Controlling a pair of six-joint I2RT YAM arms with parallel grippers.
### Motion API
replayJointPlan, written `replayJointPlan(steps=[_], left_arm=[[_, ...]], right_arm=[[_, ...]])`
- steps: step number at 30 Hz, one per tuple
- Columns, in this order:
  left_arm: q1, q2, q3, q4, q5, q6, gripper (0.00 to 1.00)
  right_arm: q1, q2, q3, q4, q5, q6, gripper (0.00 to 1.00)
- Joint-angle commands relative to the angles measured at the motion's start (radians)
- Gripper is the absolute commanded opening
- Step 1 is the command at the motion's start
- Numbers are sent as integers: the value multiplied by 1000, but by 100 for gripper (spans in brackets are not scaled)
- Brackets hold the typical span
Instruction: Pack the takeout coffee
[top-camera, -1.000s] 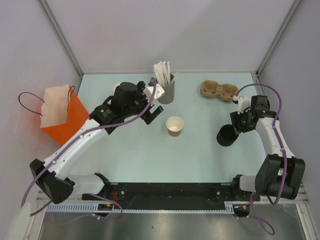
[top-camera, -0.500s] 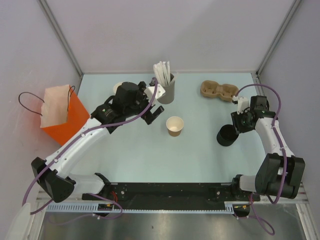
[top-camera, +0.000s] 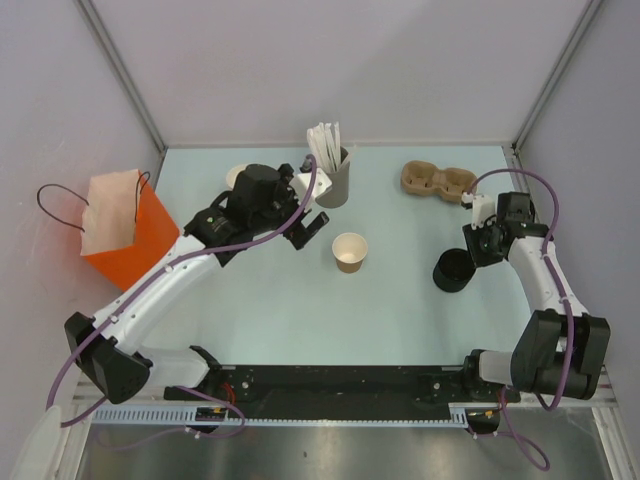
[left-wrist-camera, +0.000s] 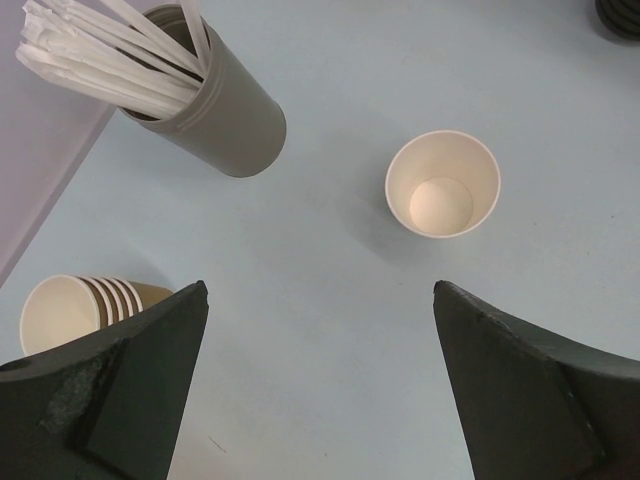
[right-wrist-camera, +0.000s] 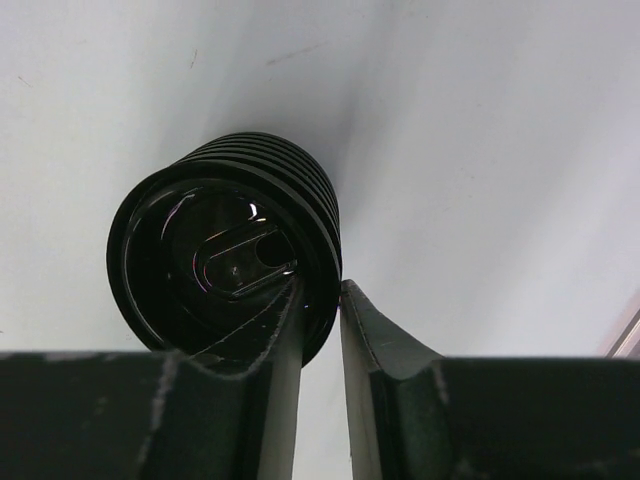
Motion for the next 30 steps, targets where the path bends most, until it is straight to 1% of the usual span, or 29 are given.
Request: replayJointPlan(steps=[1,6,12,16,19,20,22,24,27,28,29,30], left_arm=[[7,2,-2,28,3,-16,99],[7,5,-1,28,12,-19,99],[5,-1,5,23,21,-16,99],[7,-18,24,22,92,3,99],[5,-23,47,22,161,38,99],[2,-15,56,22,165,49,99],[-15,-3,86,20,126,104,99],[-27,12,108,26,89,148,99],[-70,25,111,37,-8,240,99],[-99,26,110,43,-35,292,100],[-114,29,103,49,-113,317,99],[-130,31,100,55,-146,339,99]], right_arm=[[20,-61,-3,34,26,11,24],[25,-66,-3,35,37,12,19],[42,-95,5,42,61,11,17],[65,-136,74,6,55,12,17],[95,-162,141,-35,37,20,17],[123,-164,157,-41,32,21,17],[138,-164,189,-63,21,29,17],[205,-156,235,-73,9,44,17],[271,-127,301,-93,-21,72,17],[282,-103,319,-110,-34,75,17],[290,-90,342,-116,-46,80,17],[310,-75,383,-125,-74,87,17]])
